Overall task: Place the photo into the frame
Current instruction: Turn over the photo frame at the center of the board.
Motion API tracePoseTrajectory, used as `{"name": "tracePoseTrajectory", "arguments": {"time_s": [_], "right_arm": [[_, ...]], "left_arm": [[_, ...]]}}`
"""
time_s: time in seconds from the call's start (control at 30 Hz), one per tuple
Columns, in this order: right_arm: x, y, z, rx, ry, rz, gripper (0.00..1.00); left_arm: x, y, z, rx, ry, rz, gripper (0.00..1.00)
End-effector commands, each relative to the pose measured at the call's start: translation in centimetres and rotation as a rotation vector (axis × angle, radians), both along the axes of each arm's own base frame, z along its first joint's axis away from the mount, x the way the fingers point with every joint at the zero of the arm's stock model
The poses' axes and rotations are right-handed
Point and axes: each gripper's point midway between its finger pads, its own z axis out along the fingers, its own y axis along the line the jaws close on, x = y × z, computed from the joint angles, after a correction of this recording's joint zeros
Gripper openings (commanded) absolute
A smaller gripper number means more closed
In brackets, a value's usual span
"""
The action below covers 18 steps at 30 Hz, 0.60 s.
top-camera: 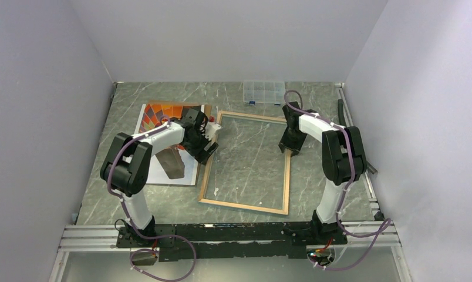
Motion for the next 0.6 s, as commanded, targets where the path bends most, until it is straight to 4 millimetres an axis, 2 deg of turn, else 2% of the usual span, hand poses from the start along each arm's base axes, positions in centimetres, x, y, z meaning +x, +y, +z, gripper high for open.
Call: {"name": "tracePoseTrajectory", "arguments": {"time_s": [0.0,0.2,0.43,0.57], "right_arm": [[2.5,-0.3,-0.2,-0.015,-0.038,0.006,0.43],[4.6,-1.9,0.0,-0.049,-0.060,0.028,0.45],[5.4,-2.6,-0.5,-0.043,-0.067,-0.003,0.46],[5.7,-2.7,-0.3,-0.051,-0.062,-0.023,0.46]], "left_arm": [[0.5,-2.5,0.2,-0.059,-0.014,-0.043,0.90],[0.4,-4.2,-0.4,-0.060,-0.008,-0.064,0.89],[2.2,-5.0,-0.8,-0.039,-0.025,-0.047,0.89],[2.4,-4.9,1.0,-0.055,-0.036,-0.037,0.89]]}}
